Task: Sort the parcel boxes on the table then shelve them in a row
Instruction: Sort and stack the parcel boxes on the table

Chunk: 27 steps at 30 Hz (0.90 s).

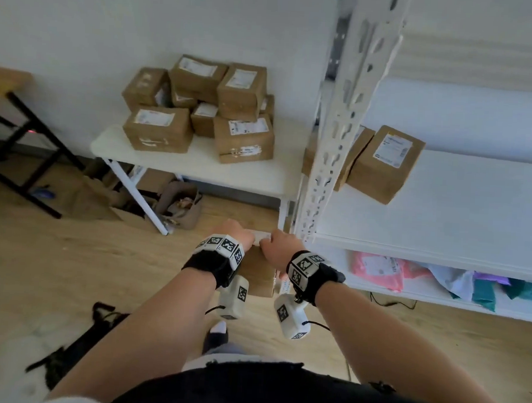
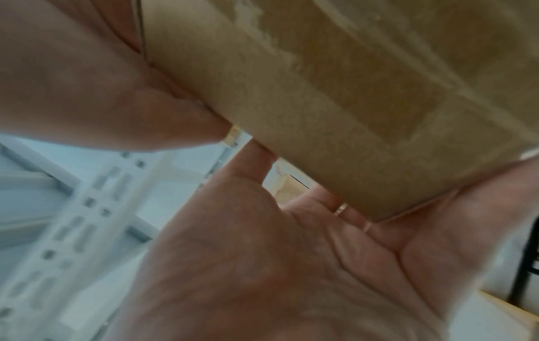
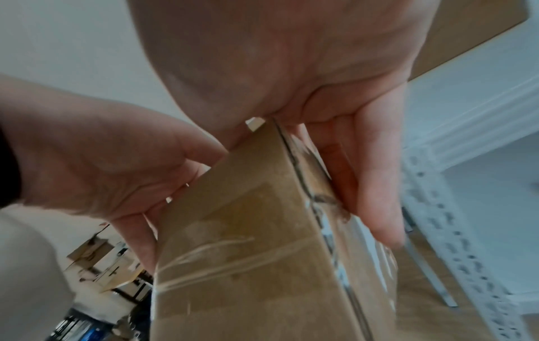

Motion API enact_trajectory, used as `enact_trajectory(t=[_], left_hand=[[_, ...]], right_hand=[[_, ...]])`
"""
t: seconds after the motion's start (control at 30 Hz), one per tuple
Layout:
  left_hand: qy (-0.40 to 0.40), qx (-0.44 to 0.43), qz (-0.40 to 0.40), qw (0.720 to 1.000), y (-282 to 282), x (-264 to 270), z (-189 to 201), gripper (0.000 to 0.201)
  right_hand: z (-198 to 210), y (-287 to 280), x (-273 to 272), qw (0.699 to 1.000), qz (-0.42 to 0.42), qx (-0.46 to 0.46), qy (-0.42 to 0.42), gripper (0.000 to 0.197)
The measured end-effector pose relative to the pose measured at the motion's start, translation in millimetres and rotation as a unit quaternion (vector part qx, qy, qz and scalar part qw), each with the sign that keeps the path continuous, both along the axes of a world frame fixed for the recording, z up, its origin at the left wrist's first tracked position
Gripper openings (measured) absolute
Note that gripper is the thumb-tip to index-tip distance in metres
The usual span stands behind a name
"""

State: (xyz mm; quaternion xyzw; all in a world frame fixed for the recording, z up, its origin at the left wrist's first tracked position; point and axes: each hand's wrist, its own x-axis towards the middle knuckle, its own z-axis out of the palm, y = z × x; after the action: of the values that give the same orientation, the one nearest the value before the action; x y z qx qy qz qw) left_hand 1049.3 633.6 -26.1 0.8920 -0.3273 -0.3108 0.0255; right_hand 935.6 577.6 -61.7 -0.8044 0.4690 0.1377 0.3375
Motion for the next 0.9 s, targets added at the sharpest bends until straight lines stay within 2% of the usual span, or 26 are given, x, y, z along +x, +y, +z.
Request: enact_trajectory(t=[0.17,0.3,0.43,0.53,0.67,0.73,0.9], left_hand=[[-0.065,-0.004,0.004,0.998,0,90,14,0.028],[-0.073,-0.065,0.032,0.995,-22,157,34,0.048],[-0.092,-0.156,0.061,0.982,-49,215,53,0.056],[-0.078,-0.220,0.070,0.970,-69,250,62,0.060],[-0.057,-0.275,0.096,0.955,-91,285,68,0.064],[-0.053,-0.288,0.107,0.950,-102,301,67,0.068],[-0.053,-0.302,0.141,0.942,-127,342,58,0.065]], right_hand=[[16,-13,93,1.000,-0.007,-0.007,-0.028,0.041],[40,-40,161,0.996,-0.020,-0.074,-0.049,0.048],[64,-60,216,0.985,-0.045,-0.146,-0.083,0.050],[80,-75,247,0.972,-0.075,-0.185,-0.122,0.035],[92,-94,282,0.960,-0.097,-0.207,-0.162,0.041],[93,-105,297,0.956,-0.096,-0.208,-0.186,0.039],[86,-138,344,0.952,-0.080,-0.200,-0.220,0.048]])
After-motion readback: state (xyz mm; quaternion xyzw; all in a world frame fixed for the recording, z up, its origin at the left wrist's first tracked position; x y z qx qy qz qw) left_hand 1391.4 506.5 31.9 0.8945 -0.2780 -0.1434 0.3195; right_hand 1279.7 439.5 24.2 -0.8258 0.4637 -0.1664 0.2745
